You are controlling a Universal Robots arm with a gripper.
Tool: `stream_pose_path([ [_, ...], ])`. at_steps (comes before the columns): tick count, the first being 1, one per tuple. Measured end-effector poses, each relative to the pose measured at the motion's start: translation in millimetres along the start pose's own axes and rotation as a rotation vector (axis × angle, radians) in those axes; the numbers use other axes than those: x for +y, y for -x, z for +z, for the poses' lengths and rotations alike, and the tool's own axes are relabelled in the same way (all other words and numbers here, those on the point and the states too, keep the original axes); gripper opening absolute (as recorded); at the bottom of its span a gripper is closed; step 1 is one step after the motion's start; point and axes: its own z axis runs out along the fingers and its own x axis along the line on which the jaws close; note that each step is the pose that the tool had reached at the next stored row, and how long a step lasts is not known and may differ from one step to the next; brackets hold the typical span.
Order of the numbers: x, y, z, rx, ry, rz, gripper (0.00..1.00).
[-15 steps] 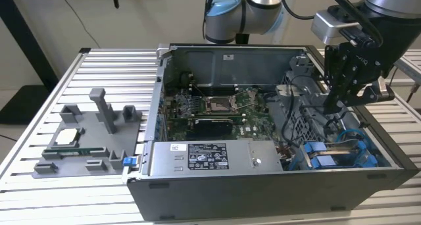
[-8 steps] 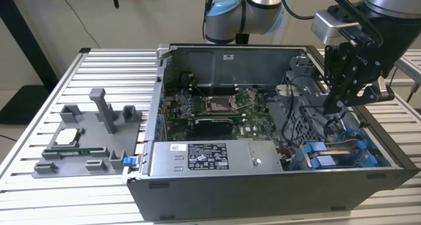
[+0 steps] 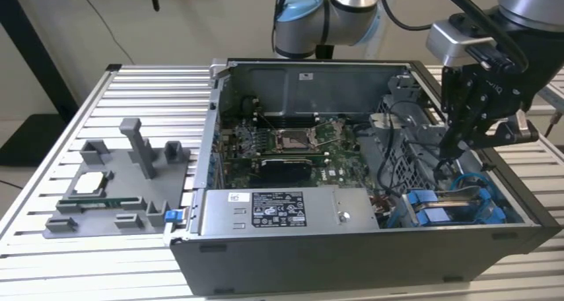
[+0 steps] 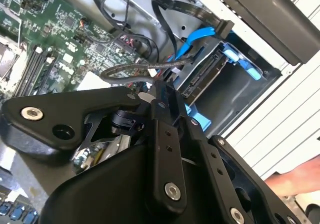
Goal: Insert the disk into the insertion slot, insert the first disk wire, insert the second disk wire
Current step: 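Insert the first disk wire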
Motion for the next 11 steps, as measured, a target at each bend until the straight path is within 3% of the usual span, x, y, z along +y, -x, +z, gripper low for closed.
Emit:
stream_pose_path([
  [11,-10.2,-27.8,2.9,-0.0005,0.0112,0.001,0.0],
])
